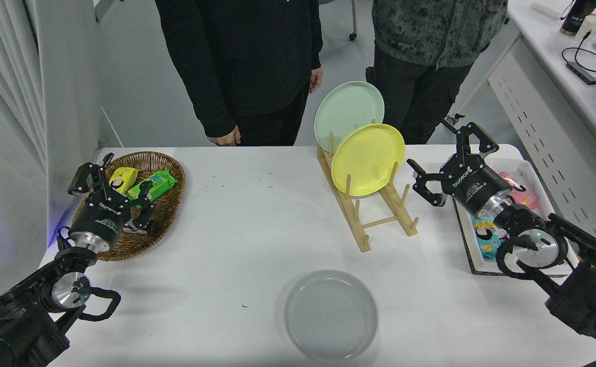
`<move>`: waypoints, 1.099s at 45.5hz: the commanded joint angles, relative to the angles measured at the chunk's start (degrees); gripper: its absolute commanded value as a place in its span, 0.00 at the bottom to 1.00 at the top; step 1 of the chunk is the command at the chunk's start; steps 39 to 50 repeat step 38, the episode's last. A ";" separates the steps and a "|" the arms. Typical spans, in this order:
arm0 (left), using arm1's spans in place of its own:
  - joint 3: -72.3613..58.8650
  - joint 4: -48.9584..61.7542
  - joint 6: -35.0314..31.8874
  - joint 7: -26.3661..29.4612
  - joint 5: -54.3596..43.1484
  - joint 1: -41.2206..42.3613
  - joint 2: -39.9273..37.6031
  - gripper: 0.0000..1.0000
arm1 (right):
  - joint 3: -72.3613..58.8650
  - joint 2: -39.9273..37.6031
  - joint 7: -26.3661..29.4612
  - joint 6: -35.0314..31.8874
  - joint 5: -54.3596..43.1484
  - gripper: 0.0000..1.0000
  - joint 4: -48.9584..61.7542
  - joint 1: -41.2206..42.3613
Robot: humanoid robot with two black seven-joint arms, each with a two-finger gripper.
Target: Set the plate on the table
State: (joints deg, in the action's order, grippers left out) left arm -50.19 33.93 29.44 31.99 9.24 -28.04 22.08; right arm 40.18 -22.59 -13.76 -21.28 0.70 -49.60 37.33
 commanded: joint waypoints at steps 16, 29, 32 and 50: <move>0.00 0.00 0.00 0.00 -0.01 -0.17 0.07 0.98 | 4.46 5.01 -0.04 -1.83 0.44 1.00 2.14 -4.20; 0.00 0.00 0.00 0.00 0.07 0.00 0.07 0.98 | 4.73 5.36 -0.04 -1.74 0.88 1.00 2.14 -4.64; 0.00 0.00 0.00 0.00 -0.01 0.00 -0.01 0.98 | 4.73 5.19 -0.04 -1.74 0.88 1.00 2.14 -4.73; 0.00 0.00 0.00 0.00 -0.01 0.00 0.07 0.98 | 4.73 5.10 -0.04 -1.74 0.88 1.00 2.23 -5.16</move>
